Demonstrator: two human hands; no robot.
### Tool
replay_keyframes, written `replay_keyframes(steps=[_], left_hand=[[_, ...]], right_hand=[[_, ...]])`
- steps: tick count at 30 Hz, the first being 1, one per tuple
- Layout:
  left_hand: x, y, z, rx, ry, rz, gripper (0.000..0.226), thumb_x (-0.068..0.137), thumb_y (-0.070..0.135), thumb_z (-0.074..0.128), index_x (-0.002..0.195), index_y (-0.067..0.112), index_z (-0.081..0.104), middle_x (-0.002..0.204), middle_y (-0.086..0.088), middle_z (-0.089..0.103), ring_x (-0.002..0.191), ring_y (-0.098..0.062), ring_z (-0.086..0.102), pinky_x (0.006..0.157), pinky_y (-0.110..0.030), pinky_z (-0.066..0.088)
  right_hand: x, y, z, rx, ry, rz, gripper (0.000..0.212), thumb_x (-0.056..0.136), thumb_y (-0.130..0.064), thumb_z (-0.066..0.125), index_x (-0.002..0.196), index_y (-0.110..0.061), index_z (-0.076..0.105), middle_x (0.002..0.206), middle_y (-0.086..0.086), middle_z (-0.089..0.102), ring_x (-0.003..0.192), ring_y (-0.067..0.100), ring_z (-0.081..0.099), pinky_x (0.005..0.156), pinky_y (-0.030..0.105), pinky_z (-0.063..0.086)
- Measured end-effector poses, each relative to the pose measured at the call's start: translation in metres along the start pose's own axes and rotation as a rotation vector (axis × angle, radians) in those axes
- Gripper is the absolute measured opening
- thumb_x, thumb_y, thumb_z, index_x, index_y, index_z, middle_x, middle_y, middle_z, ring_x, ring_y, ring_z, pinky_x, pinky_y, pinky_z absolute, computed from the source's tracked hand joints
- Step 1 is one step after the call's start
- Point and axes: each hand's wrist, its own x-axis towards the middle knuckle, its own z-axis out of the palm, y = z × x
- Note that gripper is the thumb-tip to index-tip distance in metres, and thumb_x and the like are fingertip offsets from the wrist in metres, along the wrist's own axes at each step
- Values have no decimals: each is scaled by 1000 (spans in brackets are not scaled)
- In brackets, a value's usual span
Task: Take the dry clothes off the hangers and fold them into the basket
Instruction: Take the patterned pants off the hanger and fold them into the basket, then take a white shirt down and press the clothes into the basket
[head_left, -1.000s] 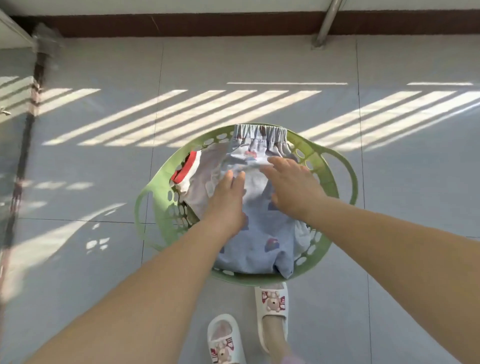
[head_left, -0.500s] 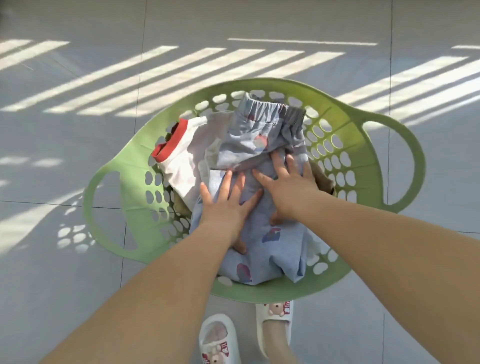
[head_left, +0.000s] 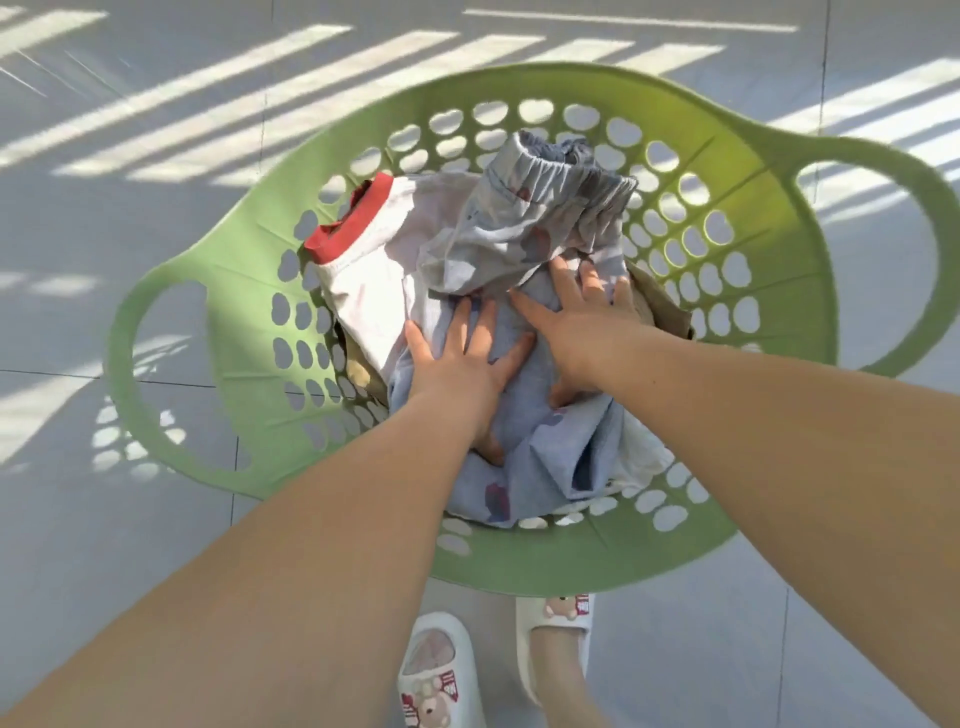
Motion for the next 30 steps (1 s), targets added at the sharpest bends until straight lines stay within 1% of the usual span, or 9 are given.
replay_keyframes(steps=[2,5,7,9,11,14,21,27,30], left_hand=[[-19,1,-14,-14,-17,7,121,64,60,72,143,38,-17,153,-8,-25,139,-32,-27,101,-71,-9],[-55,-2,-41,-65,10,20,97,80,41,67,147,34,-3,156,-7,-14,142,-30,-20,106,-66,-8],[-79,-4,-59,-105,98,22,82,86,29,62,146,31,6,156,-7,1,145,-28,-5,110,-61,-2],[-106,-8,-83,-172,200,37,70,89,24,56,145,28,14,152,-6,19,143,-25,15,112,-55,8],[-135,-13,-111,-245,297,80,63,91,22,52,144,26,19,144,-5,34,134,-24,32,109,-46,22],[-189,-16,-159,-452,484,119,54,89,15,52,139,21,32,133,-5,46,122,-27,45,93,-38,40],[-332,-23,-263,-686,843,151,24,85,5,52,108,12,56,108,-4,59,102,-23,53,83,-32,40],[-460,-29,-346,-724,1066,165,7,89,16,52,95,14,54,98,-4,62,92,-25,58,79,-40,46],[-518,-33,-379,-715,1199,200,12,89,18,54,100,14,57,96,-4,65,90,-24,62,77,-33,48]], right_hand=[[-22,0,-7,7,29,1,105,78,-40,70,147,-36,-9,154,9,-24,144,36,-9,114,57,3],[-64,1,-26,56,95,-39,76,87,-27,60,147,-26,13,155,12,7,143,33,11,113,50,16],[-93,0,-41,94,167,-84,59,88,-20,55,141,-21,28,143,10,32,133,29,32,105,44,30],[-126,-1,-65,139,242,-114,45,90,-17,48,134,-19,37,129,7,43,120,27,46,93,39,39],[-158,-6,-93,163,308,-140,42,91,-18,46,132,-18,39,125,5,46,115,27,50,87,37,40],[-205,-13,-139,164,463,-177,40,91,-17,44,131,-19,42,122,5,49,114,26,51,86,35,41],[-343,-34,-249,277,724,-184,32,91,-17,45,122,-21,53,117,4,55,109,27,55,84,34,43],[-476,-52,-333,398,911,-202,30,89,-13,47,115,-25,54,107,5,56,98,28,57,80,39,49],[-535,-61,-368,417,1022,-254,30,91,-14,49,119,-24,55,108,3,58,97,26,59,81,38,49]])
